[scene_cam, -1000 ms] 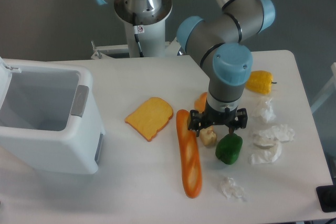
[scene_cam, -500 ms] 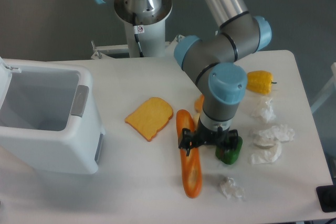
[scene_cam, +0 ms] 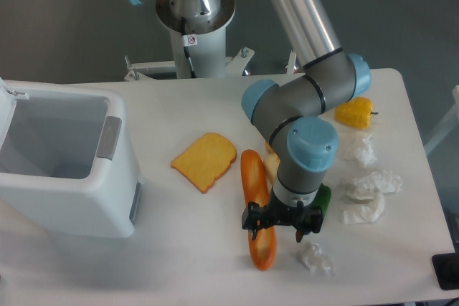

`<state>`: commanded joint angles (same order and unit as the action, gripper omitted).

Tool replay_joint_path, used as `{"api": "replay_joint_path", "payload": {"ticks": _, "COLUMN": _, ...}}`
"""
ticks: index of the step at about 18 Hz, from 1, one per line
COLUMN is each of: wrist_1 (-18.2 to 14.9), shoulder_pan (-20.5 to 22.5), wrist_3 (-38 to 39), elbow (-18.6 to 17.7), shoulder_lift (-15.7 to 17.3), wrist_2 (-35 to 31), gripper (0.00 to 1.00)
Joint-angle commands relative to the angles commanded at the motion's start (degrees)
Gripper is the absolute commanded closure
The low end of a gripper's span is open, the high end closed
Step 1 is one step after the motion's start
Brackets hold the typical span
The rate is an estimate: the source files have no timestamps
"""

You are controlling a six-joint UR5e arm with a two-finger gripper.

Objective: Pick up the long bread

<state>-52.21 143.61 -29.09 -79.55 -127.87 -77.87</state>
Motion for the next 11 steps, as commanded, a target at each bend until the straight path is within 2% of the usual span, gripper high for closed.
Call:
{"api": "replay_joint_path", "payload": {"ticks": 1, "wrist_1": -0.1, "shoulder_pan": -0.3, "wrist_3": 0.1, "elbow": 0.7, "shoulder_lift": -0.6, "wrist_2": -0.1, "gripper": 0.00}}
{"api": "replay_joint_path", "payload": {"ticks": 4, "wrist_1": -0.1, "shoulder_pan": -0.8, "wrist_3": -0.2, "elbow": -0.7, "shoulder_lift": -0.5, "wrist_2": -0.3, "gripper": 0.00}}
{"api": "replay_joint_path", "payload": {"ticks": 11, "wrist_1": -0.1, "shoulder_pan": -2.9, "wrist_3": -1.5, "elbow": -1.2, "shoulder_lift": -1.5, "wrist_2": -5.8, "gripper": 0.00}}
